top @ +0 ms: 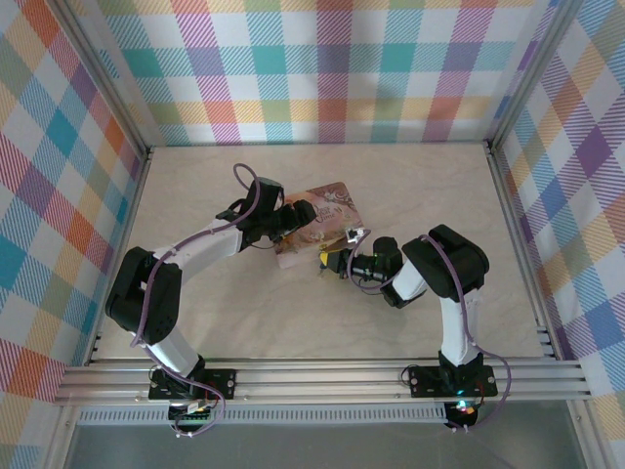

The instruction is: Unlock the padlock with the key

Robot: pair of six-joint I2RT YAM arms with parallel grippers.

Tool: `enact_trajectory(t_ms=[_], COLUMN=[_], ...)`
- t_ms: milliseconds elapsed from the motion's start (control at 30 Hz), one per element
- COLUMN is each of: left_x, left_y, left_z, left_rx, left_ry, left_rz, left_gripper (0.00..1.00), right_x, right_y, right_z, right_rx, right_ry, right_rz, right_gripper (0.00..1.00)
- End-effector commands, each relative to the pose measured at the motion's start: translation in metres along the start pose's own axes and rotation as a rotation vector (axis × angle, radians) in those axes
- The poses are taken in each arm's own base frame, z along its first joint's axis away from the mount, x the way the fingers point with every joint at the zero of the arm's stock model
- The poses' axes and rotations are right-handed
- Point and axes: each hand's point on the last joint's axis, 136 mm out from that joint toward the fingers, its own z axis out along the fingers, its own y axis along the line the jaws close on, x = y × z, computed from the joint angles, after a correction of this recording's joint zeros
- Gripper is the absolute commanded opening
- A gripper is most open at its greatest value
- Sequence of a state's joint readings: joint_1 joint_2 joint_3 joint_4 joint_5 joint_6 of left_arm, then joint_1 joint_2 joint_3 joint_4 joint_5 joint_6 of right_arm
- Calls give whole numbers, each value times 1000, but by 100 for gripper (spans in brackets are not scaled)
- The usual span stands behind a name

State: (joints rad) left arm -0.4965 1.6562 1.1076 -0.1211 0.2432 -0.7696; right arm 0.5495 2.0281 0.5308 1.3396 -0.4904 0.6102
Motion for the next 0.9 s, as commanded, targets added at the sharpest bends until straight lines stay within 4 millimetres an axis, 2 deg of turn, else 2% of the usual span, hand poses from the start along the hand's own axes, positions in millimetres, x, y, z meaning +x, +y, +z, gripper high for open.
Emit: enact_trajectory(t_ms=[0,500,867], left_x=[14,27,28], left_y=[7,26,32], left_z=[6,9,13], left_rx=[-17,-62,-82], left_ry=[37,58,58], left_rz=[2,-2,-7], left_gripper=[78,78,78], right_x=[-10,-14,-6], right_y=[16,9,5], right_z=[-2,-17,-26], right_rx=[-47,-5,15], right_ry=[-34,-66,-54], right_rz=[-48,-38,-34], right_gripper=[3,0,0])
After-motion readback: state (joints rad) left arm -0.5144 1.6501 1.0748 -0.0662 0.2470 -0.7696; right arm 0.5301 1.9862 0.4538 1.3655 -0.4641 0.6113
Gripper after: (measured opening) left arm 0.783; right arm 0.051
